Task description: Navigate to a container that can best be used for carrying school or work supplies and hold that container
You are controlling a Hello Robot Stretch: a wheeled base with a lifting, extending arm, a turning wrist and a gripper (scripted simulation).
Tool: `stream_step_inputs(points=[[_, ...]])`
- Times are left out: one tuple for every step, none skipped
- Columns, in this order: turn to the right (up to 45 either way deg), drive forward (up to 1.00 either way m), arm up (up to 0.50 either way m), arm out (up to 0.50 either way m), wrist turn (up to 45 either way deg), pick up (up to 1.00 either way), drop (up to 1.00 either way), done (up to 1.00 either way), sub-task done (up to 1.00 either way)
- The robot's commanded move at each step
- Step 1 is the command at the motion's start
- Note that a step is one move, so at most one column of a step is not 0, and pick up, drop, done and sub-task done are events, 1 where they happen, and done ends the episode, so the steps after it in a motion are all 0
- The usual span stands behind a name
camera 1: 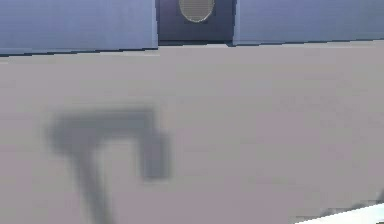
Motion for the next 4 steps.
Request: stream_step_inputs(points=[[0.0, 0.0, 0.5, 0.0, 0.0, 0.0, 0.0, 0.0, 0.0], [0.0, 0.0, 0.32, 0.0, 0.0, 0.0, 0.0, 0.0, 0.0], [0.0, 0.0, 0.0, 0.5, 0.0, 0.0, 0.0, 0.0, 0.0], [0.0, 0.0, 0.0, 0.0, 45.0, 0.0, 0.0, 0.0, 0.0]])
